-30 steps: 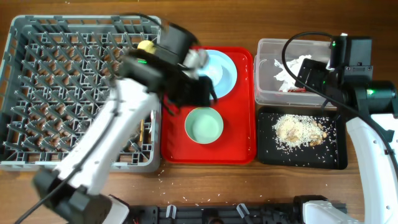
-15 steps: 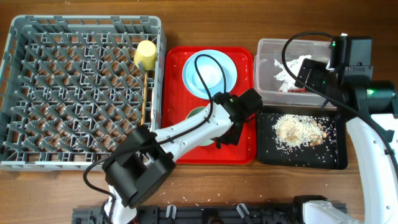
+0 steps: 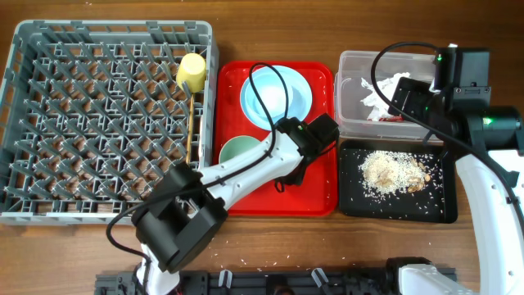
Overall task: Sort waste into correct bins and load items into the dishwasher rack
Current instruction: 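Reach the left gripper to the green saucer and grasp it, then carry the green saucer left and set it in the rack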
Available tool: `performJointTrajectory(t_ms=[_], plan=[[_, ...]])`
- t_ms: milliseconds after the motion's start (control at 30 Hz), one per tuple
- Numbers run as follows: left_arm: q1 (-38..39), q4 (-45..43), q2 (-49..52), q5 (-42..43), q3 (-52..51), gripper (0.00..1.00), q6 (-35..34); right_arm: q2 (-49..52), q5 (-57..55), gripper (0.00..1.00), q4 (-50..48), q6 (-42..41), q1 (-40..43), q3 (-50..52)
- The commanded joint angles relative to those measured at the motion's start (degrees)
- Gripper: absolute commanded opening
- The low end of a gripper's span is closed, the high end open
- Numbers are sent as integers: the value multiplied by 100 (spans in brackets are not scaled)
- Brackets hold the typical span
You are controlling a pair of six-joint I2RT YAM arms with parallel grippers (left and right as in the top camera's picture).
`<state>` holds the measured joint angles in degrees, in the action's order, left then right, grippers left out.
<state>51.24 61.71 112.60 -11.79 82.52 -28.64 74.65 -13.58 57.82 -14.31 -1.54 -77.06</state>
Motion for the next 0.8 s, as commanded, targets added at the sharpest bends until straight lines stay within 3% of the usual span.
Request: performJointTrajectory(t_ms=[0, 133, 467, 500, 567, 767], plan=[[-101, 50, -520, -420, 142, 36, -17, -61, -103, 100, -13, -74, 24, -9], [-164, 68, -485, -435, 87, 37, -105, -61, -103, 100, -11, -74, 24, -9], [-282, -651, -402, -437, -885, 26, -190, -61, -103, 100, -13, -74, 24, -9], [-291, -645, -404, -433, -903, 24, -190, -61, -103, 100, -13, -74, 24, -9], [-289, -645, -404, -435, -903, 6, -188, -61, -103, 100, -13, -74, 24, -9], [-282, -603, -420, -308, -883, 4, -186, -61, -103, 100, -13, -74, 24, -9]])
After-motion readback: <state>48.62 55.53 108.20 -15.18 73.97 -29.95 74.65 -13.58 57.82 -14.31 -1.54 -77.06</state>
